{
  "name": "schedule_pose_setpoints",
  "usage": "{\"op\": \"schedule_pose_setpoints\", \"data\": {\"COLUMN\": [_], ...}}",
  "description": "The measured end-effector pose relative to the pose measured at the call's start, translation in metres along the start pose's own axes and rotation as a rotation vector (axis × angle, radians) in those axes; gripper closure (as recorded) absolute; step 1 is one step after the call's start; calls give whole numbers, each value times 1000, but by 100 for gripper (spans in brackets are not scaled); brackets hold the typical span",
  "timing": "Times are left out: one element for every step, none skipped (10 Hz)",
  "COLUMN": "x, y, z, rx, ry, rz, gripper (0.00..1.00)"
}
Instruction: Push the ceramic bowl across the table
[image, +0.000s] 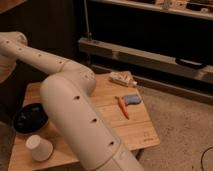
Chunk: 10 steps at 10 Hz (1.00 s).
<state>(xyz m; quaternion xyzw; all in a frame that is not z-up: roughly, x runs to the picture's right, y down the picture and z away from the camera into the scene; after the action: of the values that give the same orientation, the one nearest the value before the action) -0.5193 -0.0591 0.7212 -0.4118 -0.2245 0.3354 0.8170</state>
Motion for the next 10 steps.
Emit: {"op": "schedule_pose_setpoints", "data": {"x": [6, 7, 10, 10, 10, 10, 10, 9, 7, 6], "y": [0, 2, 2, 4, 6, 12, 16, 19, 22, 25], "z": [-2, -3, -2, -3, -2, 0, 1, 4, 9, 15], "rx": [-21, -50, -95, -124, -153, -206, -235, -258, -286, -308], "ry": [-4, -11, -17, -27, -34, -43, -48, -48, -49, -49], "rz": [-17, -43, -90, -113, -133, -169, -195, -225, -263, -293], "gripper": [100, 100, 100, 100, 100, 100, 100, 100, 100, 100]}}
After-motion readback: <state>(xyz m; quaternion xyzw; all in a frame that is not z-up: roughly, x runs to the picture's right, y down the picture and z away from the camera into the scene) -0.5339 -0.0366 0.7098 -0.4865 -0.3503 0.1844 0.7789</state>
